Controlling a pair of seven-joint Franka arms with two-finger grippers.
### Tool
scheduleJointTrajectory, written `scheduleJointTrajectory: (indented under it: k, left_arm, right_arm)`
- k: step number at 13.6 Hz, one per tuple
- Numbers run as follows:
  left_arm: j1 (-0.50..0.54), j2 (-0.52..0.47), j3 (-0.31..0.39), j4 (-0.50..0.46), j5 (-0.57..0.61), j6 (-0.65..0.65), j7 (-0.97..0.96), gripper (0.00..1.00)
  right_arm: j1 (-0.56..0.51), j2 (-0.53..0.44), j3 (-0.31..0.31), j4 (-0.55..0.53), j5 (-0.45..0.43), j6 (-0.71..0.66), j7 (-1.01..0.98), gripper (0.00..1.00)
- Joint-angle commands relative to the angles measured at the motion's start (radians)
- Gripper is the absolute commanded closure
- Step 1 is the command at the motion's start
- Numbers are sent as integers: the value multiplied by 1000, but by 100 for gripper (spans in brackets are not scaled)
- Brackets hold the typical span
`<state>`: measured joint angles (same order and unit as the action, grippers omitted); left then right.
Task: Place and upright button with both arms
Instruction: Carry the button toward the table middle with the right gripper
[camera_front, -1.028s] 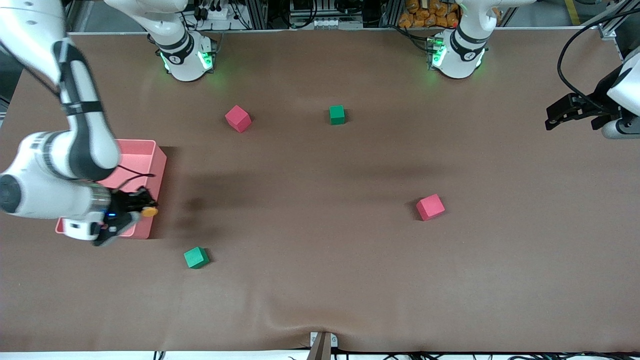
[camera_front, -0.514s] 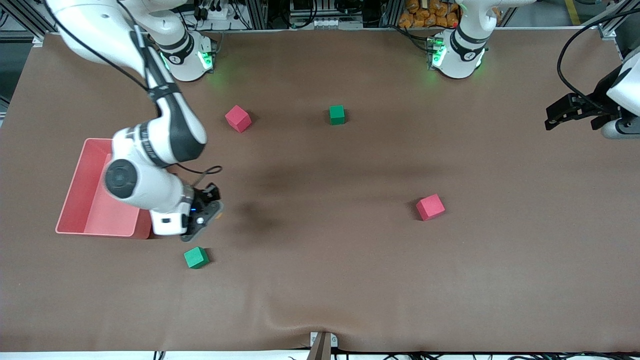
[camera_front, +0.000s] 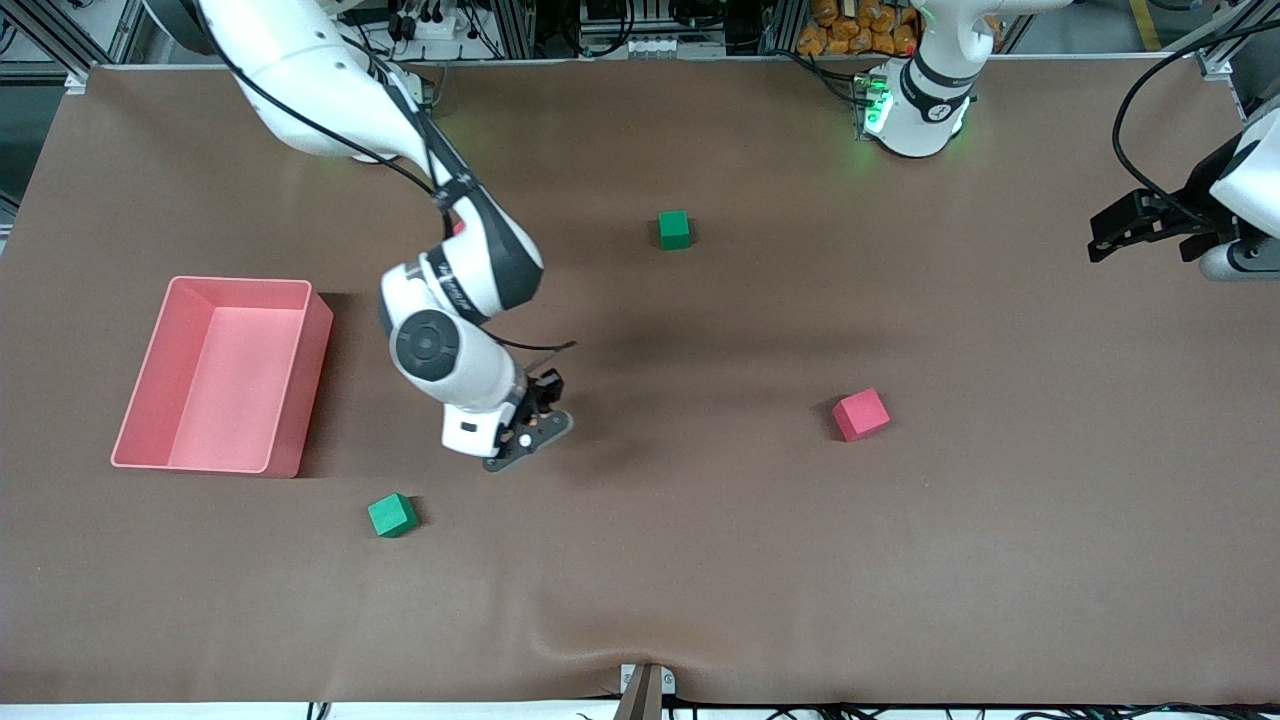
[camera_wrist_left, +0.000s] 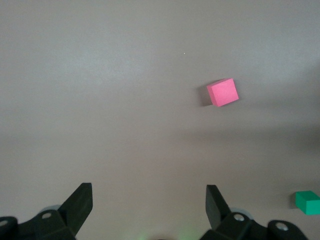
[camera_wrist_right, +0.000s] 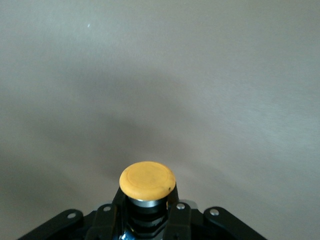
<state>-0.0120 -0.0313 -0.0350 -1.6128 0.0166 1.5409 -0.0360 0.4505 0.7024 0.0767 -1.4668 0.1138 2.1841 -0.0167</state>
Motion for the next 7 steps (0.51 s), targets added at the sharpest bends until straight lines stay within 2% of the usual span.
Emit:
scheduleJointTrajectory:
  k: [1,7]
  left_arm:
    - [6,1,-5,-2,-12,-2,13,0]
    - [-3,2,-5,-10,-12,-2,13,0]
  right_arm:
    - [16,107,-9,117,-11,22,163,89]
    - [72,242,-9,273,-6,34,378,89]
